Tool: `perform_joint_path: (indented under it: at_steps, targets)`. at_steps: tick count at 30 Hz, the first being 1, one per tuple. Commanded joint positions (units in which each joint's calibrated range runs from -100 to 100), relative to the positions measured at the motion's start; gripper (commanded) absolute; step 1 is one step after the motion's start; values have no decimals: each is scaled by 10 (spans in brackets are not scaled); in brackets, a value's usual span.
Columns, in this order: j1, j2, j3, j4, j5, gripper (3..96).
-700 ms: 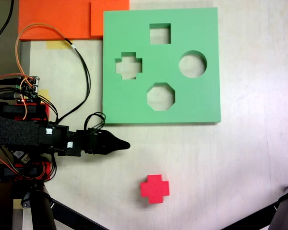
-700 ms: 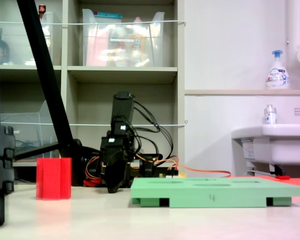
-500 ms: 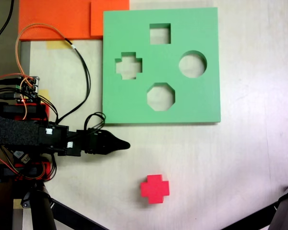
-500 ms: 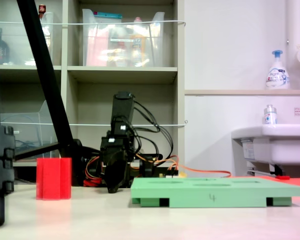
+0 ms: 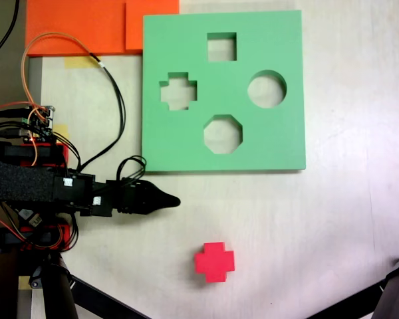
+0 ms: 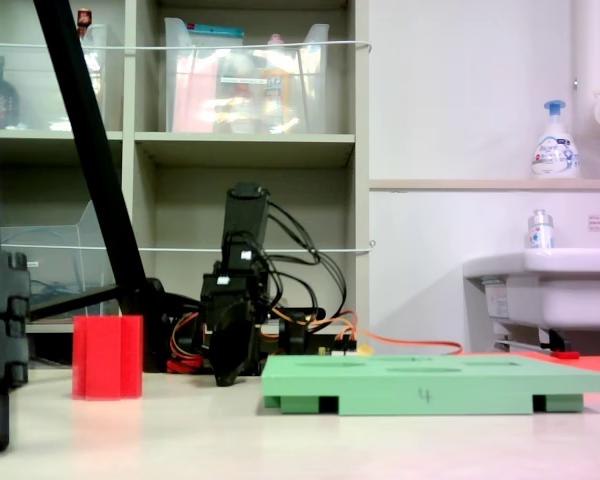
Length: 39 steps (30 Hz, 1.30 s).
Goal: Put the cross columnar block into the corresponding hole
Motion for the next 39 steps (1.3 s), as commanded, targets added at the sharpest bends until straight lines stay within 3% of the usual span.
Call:
perform_joint_path:
  at_steps: [1, 11, 14, 17, 19, 22, 29, 39]
  targets:
    - [-2, -5, -12, -55, 2, 486]
    - [-12, -5, -12, -52, 69, 481]
    - [-32, -5, -12, -54, 151, 481]
    - [-41, -5, -12, -50, 305, 491]
    - [-51, -5, -12, -64, 327, 479]
    - [-67, -5, 19, -226, 361, 466]
    - [-72, 32, 417, -735, 443, 466]
    - [-89, 292, 919, -1058, 434, 456]
